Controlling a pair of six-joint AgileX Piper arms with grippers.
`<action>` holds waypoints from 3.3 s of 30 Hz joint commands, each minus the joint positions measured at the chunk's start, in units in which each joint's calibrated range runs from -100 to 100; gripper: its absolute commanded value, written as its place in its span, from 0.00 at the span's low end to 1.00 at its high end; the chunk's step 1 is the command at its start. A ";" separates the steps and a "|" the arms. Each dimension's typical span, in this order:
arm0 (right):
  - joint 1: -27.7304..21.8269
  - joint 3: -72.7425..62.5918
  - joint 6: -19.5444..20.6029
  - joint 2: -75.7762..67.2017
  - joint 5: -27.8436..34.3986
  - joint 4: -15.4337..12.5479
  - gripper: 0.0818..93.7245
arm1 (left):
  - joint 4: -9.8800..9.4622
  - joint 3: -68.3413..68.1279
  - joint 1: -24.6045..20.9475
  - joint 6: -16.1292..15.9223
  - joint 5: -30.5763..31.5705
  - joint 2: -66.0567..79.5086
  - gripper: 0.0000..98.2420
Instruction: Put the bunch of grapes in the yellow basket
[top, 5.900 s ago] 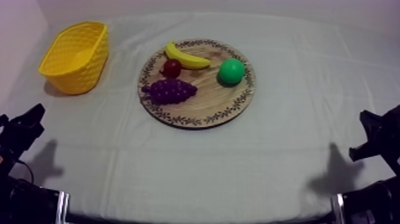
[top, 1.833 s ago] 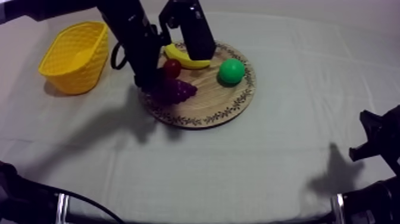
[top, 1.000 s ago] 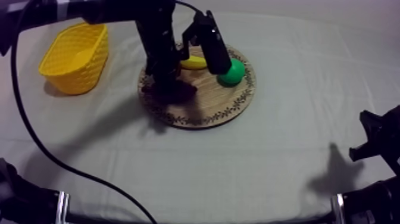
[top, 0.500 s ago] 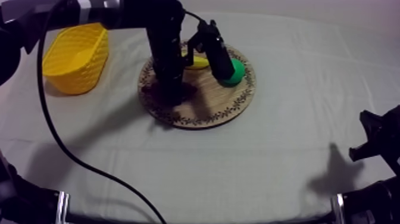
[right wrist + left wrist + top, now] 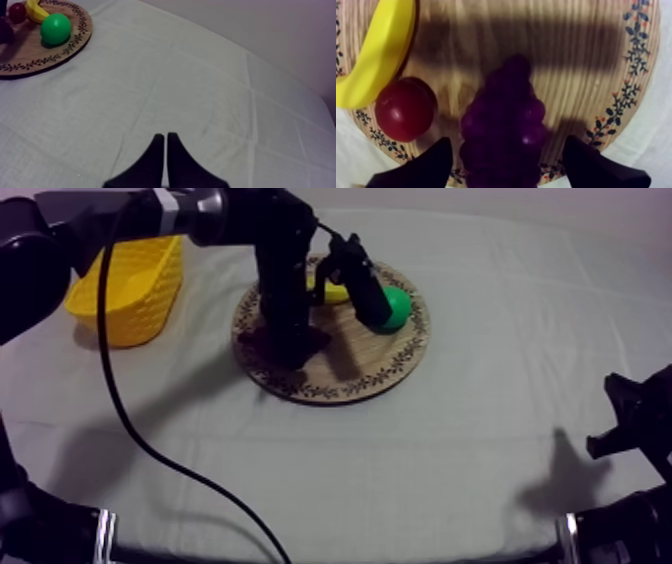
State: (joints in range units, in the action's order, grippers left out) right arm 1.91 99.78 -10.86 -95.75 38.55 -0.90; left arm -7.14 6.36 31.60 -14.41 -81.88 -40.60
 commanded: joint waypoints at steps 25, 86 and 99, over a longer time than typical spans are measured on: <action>0.01 0.00 -0.01 0.00 -0.01 -0.01 0.00 | -1.46 -2.81 -0.21 2.65 1.31 4.15 0.46; 0.01 0.00 -0.01 0.00 -0.01 -0.01 0.00 | 3.77 -2.15 -23.77 5.65 -9.03 31.29 0.47; 0.01 0.00 -0.01 0.00 -0.01 -0.01 0.00 | 1.78 -1.20 -27.83 8.08 -9.55 29.29 0.48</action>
State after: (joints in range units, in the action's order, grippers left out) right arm 1.91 99.78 -10.86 -95.75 38.55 -0.90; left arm -5.37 5.08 3.95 -6.38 -91.35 -11.08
